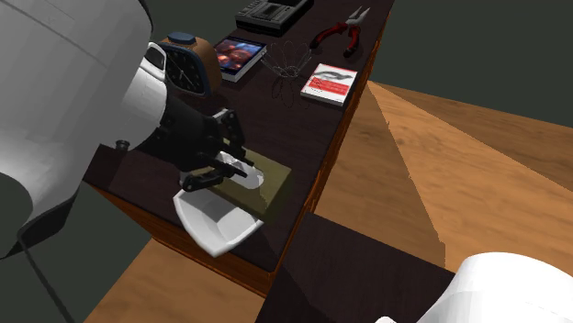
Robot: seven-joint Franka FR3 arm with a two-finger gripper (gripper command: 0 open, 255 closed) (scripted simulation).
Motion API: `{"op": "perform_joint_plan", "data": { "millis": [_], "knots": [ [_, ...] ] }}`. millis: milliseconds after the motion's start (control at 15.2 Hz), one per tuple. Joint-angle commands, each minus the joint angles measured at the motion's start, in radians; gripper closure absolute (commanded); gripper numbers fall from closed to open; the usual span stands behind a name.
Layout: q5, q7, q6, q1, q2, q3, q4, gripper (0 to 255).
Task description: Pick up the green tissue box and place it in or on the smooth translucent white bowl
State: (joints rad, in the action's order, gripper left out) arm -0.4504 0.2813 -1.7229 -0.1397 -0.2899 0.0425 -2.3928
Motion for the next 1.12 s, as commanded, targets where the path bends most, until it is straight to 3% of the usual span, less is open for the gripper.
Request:
{"op": "perform_joint_plan", "data": {
  "millis": [0, 66, 396, 660, 1056],
  "knots": [
    [0.004, 0.0, -0.001, 0.0, 0.006, -0.001, -0.008, 255],
    [0.003, -0.001, 0.0, 0.0, 0.006, -0.001, -0.006, 0],
    [0.004, 0.0, -0.001, 0.0, 0.006, -0.001, -0.008, 0],
    [0.036, -0.007, 0.118, 0.022, 0.022, 0.031, 0.119, 0],
    [0.036, -0.007, 0.118, 0.022, 0.022, 0.031, 0.119, 0]
  ]
}}
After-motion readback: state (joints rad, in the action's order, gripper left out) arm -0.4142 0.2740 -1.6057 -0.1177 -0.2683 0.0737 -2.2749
